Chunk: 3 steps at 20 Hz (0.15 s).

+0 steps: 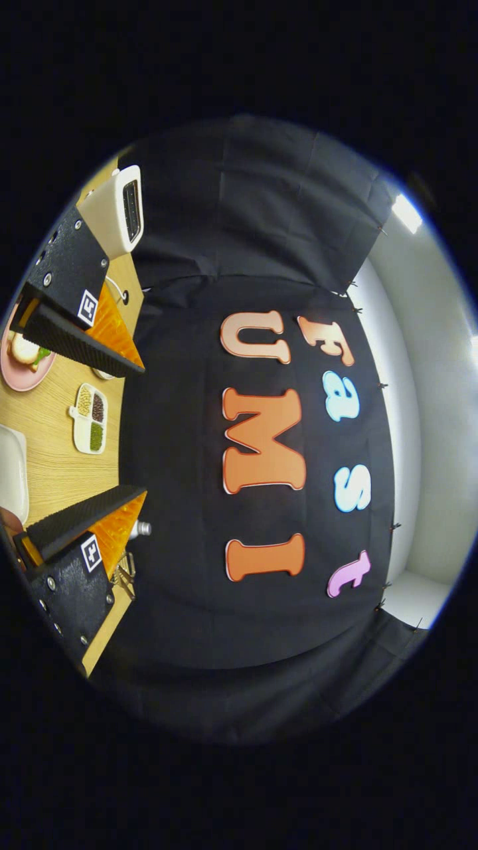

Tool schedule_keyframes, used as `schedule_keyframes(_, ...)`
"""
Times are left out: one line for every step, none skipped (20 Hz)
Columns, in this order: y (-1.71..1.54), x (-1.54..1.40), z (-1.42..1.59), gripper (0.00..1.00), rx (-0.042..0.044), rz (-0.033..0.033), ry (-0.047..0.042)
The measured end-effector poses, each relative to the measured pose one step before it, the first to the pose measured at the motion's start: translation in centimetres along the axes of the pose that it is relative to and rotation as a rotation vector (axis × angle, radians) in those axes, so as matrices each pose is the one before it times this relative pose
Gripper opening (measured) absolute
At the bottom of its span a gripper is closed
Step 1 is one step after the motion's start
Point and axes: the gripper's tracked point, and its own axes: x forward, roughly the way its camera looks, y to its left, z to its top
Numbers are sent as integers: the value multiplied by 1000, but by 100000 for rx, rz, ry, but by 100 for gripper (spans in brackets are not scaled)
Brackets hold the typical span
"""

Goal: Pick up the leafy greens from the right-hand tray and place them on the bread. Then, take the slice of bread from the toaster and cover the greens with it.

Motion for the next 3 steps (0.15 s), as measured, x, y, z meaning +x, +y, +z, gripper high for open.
schedule_keyframes(-26,-103,462,98,-338,109,-1997)
schedule_keyframes(100,171,285,98,-406,651,-1018)
schedule_keyframes(100,128,-331,98,-824,713,1560)
